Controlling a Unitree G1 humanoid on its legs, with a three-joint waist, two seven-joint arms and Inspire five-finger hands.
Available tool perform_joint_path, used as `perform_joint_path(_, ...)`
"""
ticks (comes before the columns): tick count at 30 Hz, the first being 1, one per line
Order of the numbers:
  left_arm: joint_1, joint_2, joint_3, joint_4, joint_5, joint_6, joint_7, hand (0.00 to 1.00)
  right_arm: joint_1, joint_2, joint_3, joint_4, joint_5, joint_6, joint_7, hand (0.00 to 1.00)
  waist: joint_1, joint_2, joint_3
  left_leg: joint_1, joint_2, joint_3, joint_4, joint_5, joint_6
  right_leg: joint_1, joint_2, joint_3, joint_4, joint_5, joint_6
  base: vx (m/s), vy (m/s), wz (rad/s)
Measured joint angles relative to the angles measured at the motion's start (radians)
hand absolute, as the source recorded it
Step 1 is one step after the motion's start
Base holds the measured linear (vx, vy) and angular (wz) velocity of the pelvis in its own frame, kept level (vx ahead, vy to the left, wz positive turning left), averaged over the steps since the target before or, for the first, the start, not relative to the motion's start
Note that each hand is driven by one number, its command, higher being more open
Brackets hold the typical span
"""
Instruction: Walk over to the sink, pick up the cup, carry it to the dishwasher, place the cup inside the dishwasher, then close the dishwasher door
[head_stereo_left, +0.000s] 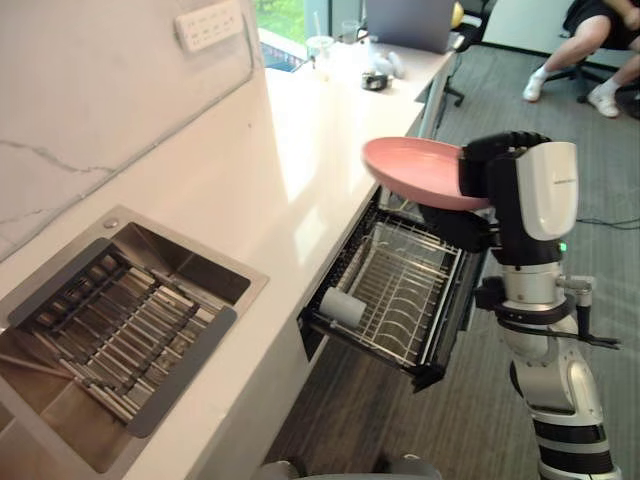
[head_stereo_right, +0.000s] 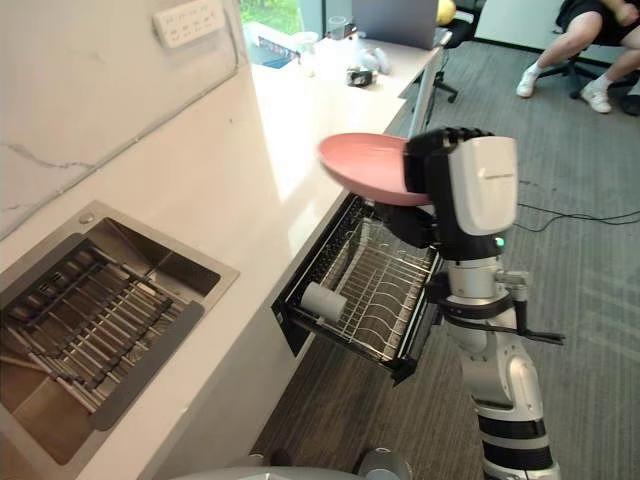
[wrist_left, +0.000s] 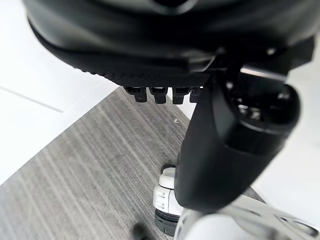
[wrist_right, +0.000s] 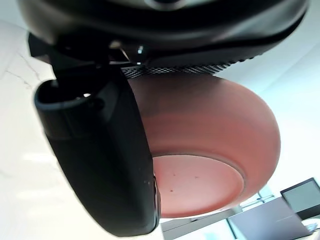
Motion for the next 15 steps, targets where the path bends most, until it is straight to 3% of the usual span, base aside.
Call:
perform_joint_path(1,0.000,0.004,0.001,-0.008,0.008,0.000,0.001,1.00,-0.001,-0.006,0.000,-0.001,0.003,0.006,0.004,0.00,0.020,0.005,-0.005,0.000,0.034,0.025,0.000,0.006,-0.025,0.034,0.051,-0.008,-0.097,0.024,0.047,-0.02,-0.320,-0.65)
perform_joint_path(2,0.003,0.003,0.007,-0.013,0.009,0.000,0.002,1.00,-0.001,-0.005,0.000,-0.002,0.006,0.009,0.009,0.00,0.023,0.006,-0.006,0.000,0.048,0.037,0.000,0.009,-0.035,0.047,0.074,-0.006,-0.140,0.032,0.058,-0.02,-0.349,-0.62)
perform_joint_path(4,0.018,0.003,0.027,-0.017,0.010,0.000,0.001,1.00,0.044,-0.004,-0.009,-0.008,0.023,0.021,0.035,0.00,0.019,0.011,-0.009,0.013,0.094,0.055,-0.005,0.022,-0.069,0.088,0.141,0.003,-0.234,0.060,0.050,-0.02,-0.197,-0.34)
perform_joint_path(6,0.027,0.001,0.043,-0.017,0.012,0.000,0.001,1.00,0.104,0.006,-0.037,-0.012,0.028,0.023,0.054,0.00,0.018,0.011,-0.012,0.030,0.109,0.060,-0.017,0.031,-0.083,0.113,0.168,0.004,-0.272,0.072,0.044,-0.03,-0.155,-0.13)
perform_joint_path(10,0.050,-0.017,0.079,-0.041,0.017,0.000,0.001,1.00,0.187,0.065,-0.067,-0.010,0.043,0.022,0.103,0.00,0.012,0.014,-0.015,0.033,0.117,0.071,-0.027,0.043,-0.087,0.118,0.184,0.014,-0.308,0.095,0.040,-0.03,-0.043,-0.08)
perform_joint_path(15,0.048,-0.029,0.083,-0.037,0.039,-0.002,-0.002,1.00,0.218,0.112,-0.066,0.040,0.022,0.005,0.119,0.00,0.015,0.010,-0.016,0.032,0.081,0.064,-0.065,0.065,-0.067,0.136,0.169,0.006,-0.371,0.137,0.048,-0.04,0.038,0.08)
